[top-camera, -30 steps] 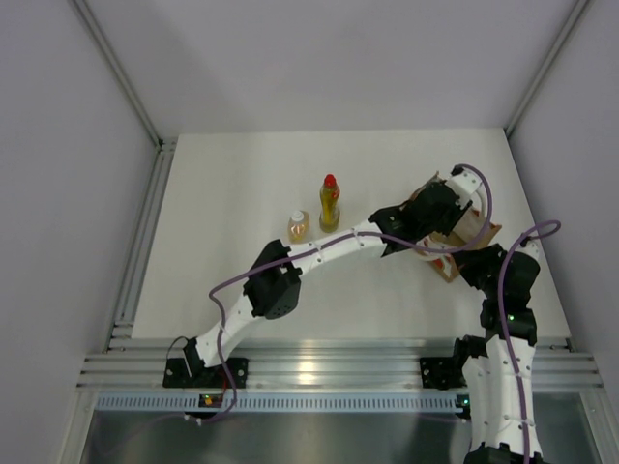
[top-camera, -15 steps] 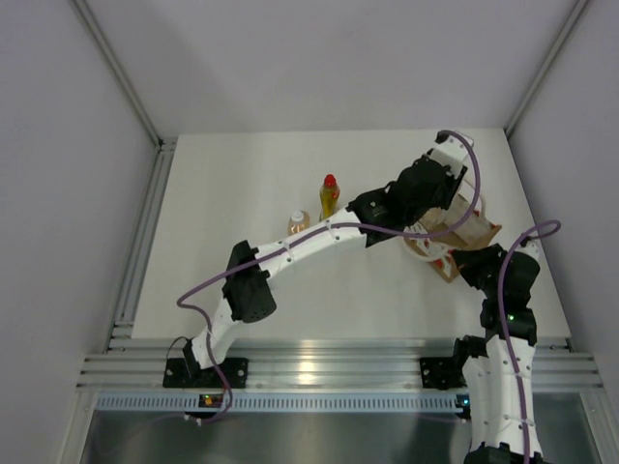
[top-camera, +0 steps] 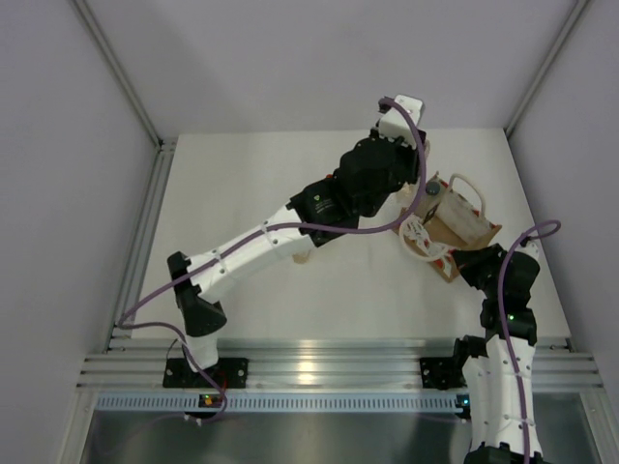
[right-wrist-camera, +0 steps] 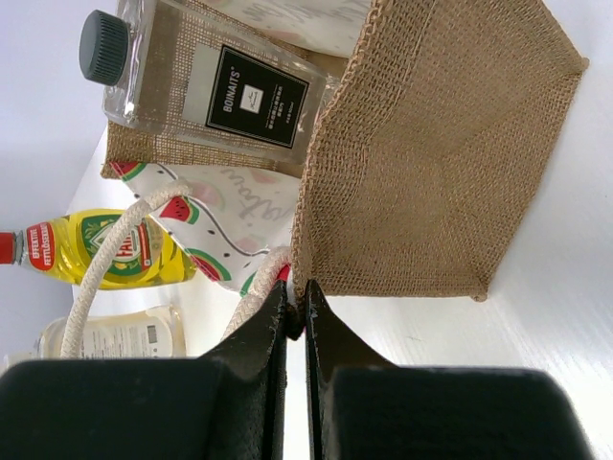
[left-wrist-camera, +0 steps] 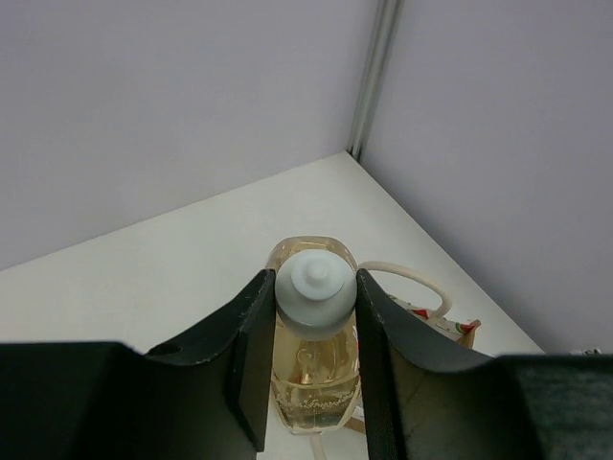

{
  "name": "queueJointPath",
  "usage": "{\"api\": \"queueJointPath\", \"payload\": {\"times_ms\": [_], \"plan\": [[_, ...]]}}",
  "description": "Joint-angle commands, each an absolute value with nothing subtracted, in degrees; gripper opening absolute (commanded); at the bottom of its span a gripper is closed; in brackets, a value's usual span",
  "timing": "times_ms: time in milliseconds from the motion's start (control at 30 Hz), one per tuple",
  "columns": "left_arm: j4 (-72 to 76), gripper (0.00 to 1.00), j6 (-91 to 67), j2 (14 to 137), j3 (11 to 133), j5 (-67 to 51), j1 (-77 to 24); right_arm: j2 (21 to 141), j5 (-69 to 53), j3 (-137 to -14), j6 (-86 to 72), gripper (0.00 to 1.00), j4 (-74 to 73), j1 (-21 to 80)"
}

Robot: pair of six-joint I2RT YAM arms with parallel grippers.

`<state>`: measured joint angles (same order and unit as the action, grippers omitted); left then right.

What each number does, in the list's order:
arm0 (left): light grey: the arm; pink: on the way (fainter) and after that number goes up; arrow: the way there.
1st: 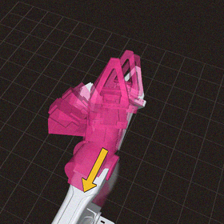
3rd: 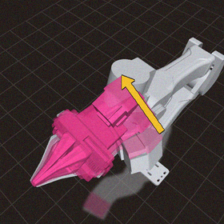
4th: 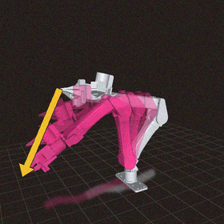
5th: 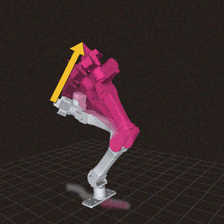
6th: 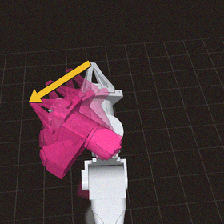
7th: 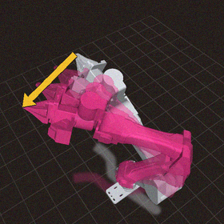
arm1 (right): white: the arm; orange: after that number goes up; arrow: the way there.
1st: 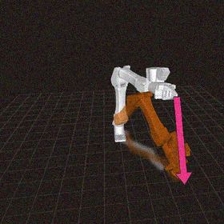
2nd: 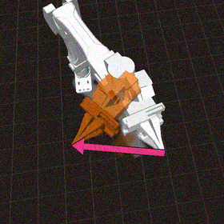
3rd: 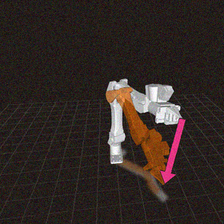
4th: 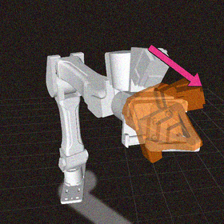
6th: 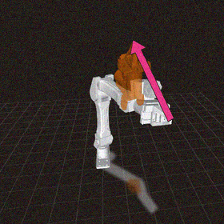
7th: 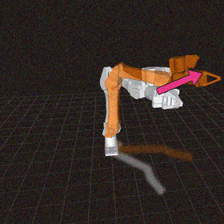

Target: Take the personal care products out of the canvas bag

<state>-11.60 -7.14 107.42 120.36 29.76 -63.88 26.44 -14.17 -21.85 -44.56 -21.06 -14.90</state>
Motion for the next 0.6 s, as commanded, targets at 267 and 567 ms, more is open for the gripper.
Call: {"api": "queueJointPath", "payload": {"times_ms": [267,567], "plan": [[5.70,0.00,-8.61,88.60,96.35,39.38,-63.20,24.96,-13.97,-26.72,-43.51,0.00,-20.65,-15.21],[22.49,0.00,-9.49,83.49,72.61,41.04,-62.49,24.52,-14.85,-27.60,-43.24,0.00,-21.36,-15.29]]}}
